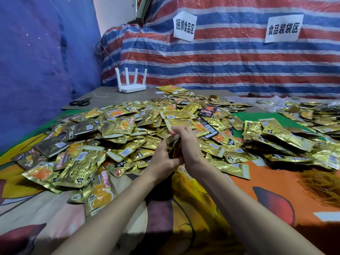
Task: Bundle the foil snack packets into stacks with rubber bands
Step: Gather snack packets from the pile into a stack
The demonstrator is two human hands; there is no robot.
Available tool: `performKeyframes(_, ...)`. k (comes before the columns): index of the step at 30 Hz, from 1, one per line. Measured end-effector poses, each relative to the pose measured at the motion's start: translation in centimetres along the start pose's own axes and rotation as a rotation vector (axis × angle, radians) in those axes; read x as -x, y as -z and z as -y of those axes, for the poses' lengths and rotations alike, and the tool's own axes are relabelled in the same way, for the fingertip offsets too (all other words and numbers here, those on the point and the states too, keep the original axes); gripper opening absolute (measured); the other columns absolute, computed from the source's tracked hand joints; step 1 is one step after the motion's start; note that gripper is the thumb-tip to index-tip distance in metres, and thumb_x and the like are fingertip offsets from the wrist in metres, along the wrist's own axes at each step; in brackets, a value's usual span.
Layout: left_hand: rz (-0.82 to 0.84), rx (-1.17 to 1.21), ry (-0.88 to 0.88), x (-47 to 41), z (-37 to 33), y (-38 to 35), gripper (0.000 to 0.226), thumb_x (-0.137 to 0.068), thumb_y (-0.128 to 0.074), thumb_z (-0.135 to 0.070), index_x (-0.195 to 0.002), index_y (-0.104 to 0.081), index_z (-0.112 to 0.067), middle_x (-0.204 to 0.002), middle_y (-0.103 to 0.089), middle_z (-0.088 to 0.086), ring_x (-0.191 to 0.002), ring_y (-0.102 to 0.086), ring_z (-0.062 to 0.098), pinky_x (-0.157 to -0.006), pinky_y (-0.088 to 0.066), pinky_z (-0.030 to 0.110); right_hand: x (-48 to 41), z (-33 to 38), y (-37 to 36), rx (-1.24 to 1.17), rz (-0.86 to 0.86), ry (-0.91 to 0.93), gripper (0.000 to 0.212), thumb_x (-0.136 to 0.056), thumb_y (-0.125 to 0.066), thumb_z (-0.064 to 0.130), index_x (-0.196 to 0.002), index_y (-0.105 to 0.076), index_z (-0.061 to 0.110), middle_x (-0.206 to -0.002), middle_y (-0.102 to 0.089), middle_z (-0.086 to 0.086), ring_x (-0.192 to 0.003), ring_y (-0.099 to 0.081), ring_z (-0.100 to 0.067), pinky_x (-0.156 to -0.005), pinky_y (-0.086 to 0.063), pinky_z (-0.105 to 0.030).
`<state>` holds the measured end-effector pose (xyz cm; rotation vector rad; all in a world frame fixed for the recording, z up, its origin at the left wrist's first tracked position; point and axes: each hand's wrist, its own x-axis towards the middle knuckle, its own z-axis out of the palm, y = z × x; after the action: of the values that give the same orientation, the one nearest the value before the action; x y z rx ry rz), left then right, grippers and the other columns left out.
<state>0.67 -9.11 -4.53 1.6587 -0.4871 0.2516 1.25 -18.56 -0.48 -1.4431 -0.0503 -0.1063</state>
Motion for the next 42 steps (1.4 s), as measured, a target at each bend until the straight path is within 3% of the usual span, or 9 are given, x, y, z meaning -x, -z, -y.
performKeyframes(3, -0.105, 0.104, 0.033, 0.1, 0.2, -0.5, 0.070, -0.070, -0.067, -0.006, -0.136, -0.046, 0.004, -0.123, -0.064, 0.015, -0.113, -0.064, 0.020, -0.098, -0.050, 0.028, 0.1, -0.8, 0.2, -0.005, 0.032, -0.071, 0.063, -0.095, -0.054, 0.059, -0.125, -0.059, 0.004, -0.124, -0.064, -0.015, -0.116, -0.062, -0.027, -0.106, -0.047, -0.047)
performKeyframes(5, -0.128, 0.124, 0.068, -0.2, 0.2, -0.4, 0.060, -0.070, -0.063, -0.004, -0.129, -0.053, 0.005, -0.109, -0.070, 0.007, -0.098, -0.067, 0.011, -0.085, -0.053, 0.022, 0.2, -0.7, 0.4, 0.002, 0.038, -0.048, 0.067, -0.096, -0.050, 0.063, -0.128, -0.058, 0.004, -0.129, -0.062, -0.017, -0.121, -0.061, -0.029, -0.108, -0.046, -0.050)
performKeyframes(10, -0.253, 0.256, 0.247, -0.2, -0.2, -0.5, 0.014, -0.061, -0.058, -0.003, -0.059, -0.069, -0.011, -0.052, -0.061, -0.005, -0.046, -0.056, 0.010, -0.050, -0.047, 0.022, 0.9, -0.5, 2.4, 0.102, 0.001, 0.072, 0.041, -0.099, -0.057, 0.047, -0.119, -0.055, 0.011, -0.119, -0.063, -0.008, -0.098, -0.069, -0.011, -0.085, -0.057, -0.031)
performKeyframes(13, -0.251, 0.390, 0.316, -0.3, -0.8, -0.4, 0.028, -0.058, -0.057, -0.001, -0.080, -0.075, -0.001, -0.075, -0.069, 0.017, -0.065, -0.063, 0.029, -0.064, -0.054, 0.037, 1.3, -0.2, 5.1, 0.317, -0.019, 0.143, 0.025, -0.100, -0.060, 0.034, -0.114, -0.061, 0.013, -0.108, -0.064, -0.003, -0.086, -0.067, -0.003, -0.053, -0.048, -0.011)
performKeyframes(19, -0.169, 0.350, 0.124, -0.5, -2.5, -3.0, 0.024, -0.064, -0.057, 0.001, -0.085, -0.066, -0.005, -0.072, -0.063, 0.009, -0.066, -0.060, 0.022, -0.062, -0.052, 0.029, 3.0, 0.7, 11.0, 0.676, -0.078, 0.222, 0.010, -0.094, -0.065, 0.027, -0.099, -0.070, 0.019, -0.098, -0.070, 0.004, -0.088, -0.065, -0.011, -0.070, -0.050, -0.027)
performKeyframes(23, -0.123, -0.140, -0.232, 0.2, -1.8, -3.5, 0.015, -0.076, -0.062, 0.003, -0.090, -0.061, 0.007, -0.078, -0.063, 0.010, -0.073, -0.061, -0.001, -0.071, -0.049, 0.013, 4.2, 2.7, 17.8, 1.211, -0.262, 0.202, 0.014, -0.087, -0.063, 0.016, -0.097, -0.074, 0.016, -0.099, -0.072, -0.003, -0.091, -0.066, -0.027, -0.076, -0.055, -0.037)
performKeyframes(29, -0.034, -0.039, -0.088, 0.7, -0.2, -3.4, 0.035, -0.074, -0.070, 0.025, -0.101, -0.055, 0.008, -0.087, -0.059, 0.020, -0.075, -0.062, 0.009, -0.075, -0.052, 0.015, 5.5, 3.6, 25.3, 1.904, -0.254, -0.098, 0.029, -0.083, -0.058, 0.002, -0.066, -0.038, 0.015, -0.074, -0.043, -0.002, -0.073, -0.051, -0.029, -0.053, -0.039, -0.034)
performKeyframes(36, 0.022, 0.092, -0.014, 1.2, -0.6, -3.3, 0.042, -0.066, -0.065, 0.001, -0.107, -0.061, 0.005, -0.093, -0.066, 0.024, -0.087, -0.066, 0.025, -0.086, -0.055, 0.040, 6.1, 3.4, 27.5, 2.027, -0.191, -0.136, 0.030, -0.087, -0.056, 0.003, -0.068, -0.037, 0.017, -0.074, -0.044, 0.000, -0.086, -0.056, -0.026, -0.051, -0.039, -0.034)
performKeyframes(42, 0.027, 0.177, 0.006, 1.2, -0.1, -3.0, 0.037, -0.065, -0.065, 0.003, -0.101, -0.066, -0.004, -0.087, -0.067, 0.010, -0.083, -0.066, 0.024, -0.084, -0.055, 0.040, 5.3, 5.2, 27.4, 1.719, -0.360, 0.000, 0.012, -0.079, -0.066, -0.003, -0.076, -0.076, 0.003, -0.074, -0.070, -0.014, -0.065, -0.066, -0.033, -0.058, -0.061, -0.045)
